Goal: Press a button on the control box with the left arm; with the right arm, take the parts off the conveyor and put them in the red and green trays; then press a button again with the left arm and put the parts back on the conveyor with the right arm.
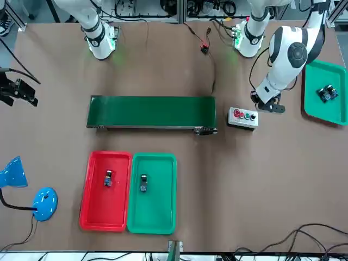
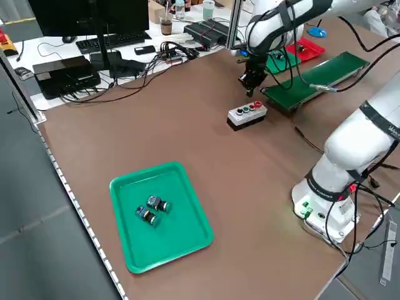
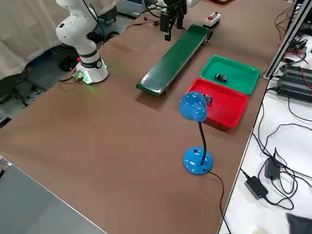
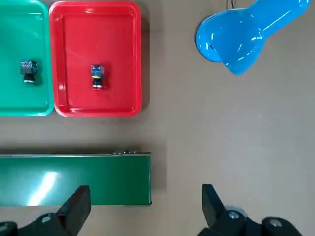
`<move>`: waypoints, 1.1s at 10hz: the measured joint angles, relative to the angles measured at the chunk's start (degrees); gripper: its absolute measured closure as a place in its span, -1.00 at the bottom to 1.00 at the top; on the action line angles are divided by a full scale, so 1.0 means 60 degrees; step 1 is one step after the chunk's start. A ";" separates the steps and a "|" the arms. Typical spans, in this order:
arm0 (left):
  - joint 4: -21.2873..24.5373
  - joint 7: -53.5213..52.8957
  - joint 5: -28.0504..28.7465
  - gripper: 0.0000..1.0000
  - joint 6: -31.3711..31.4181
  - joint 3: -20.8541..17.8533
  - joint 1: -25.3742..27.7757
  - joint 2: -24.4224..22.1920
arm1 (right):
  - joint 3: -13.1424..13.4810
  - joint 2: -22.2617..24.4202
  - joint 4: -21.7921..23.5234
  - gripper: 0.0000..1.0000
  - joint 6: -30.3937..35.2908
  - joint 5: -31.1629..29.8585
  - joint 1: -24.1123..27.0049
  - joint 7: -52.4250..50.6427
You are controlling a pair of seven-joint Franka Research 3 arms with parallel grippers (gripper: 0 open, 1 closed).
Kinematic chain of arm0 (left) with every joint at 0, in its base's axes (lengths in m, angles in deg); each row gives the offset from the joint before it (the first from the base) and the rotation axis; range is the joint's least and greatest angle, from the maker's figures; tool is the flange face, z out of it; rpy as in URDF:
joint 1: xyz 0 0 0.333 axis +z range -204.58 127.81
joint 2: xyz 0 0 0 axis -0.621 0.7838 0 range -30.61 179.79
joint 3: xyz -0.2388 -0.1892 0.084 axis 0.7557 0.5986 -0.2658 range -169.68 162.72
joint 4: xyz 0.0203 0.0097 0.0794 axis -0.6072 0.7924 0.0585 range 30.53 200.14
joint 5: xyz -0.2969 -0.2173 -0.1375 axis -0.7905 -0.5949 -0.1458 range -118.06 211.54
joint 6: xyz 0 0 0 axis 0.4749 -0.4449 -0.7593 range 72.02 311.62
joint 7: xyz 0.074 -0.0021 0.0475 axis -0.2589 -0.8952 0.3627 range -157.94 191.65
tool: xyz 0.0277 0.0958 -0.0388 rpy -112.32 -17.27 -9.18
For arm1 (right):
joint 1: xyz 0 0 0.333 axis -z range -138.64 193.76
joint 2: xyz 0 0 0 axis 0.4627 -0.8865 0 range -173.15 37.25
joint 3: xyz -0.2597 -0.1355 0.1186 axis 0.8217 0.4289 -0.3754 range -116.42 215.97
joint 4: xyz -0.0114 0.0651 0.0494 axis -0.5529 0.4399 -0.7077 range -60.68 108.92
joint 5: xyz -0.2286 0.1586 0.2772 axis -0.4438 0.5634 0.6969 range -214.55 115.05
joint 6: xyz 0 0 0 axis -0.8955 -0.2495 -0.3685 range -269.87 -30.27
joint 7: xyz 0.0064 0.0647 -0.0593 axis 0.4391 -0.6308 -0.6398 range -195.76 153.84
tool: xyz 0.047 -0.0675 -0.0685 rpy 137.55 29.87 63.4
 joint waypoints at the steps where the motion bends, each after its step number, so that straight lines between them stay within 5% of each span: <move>1: 0.0024 0.0000 0.0000 0.98 0.0173 0.0014 0.0000 0.0142 | -0.0008 0.0000 0.0000 -0.99 0.0000 0.0000 0.0000 0.0000; 11: 0.0071 0.0001 0.0000 0.98 0.1451 0.0205 0.0000 0.1427 | -0.0024 0.0001 0.0000 -0.99 0.0000 0.0000 -0.0001 0.0001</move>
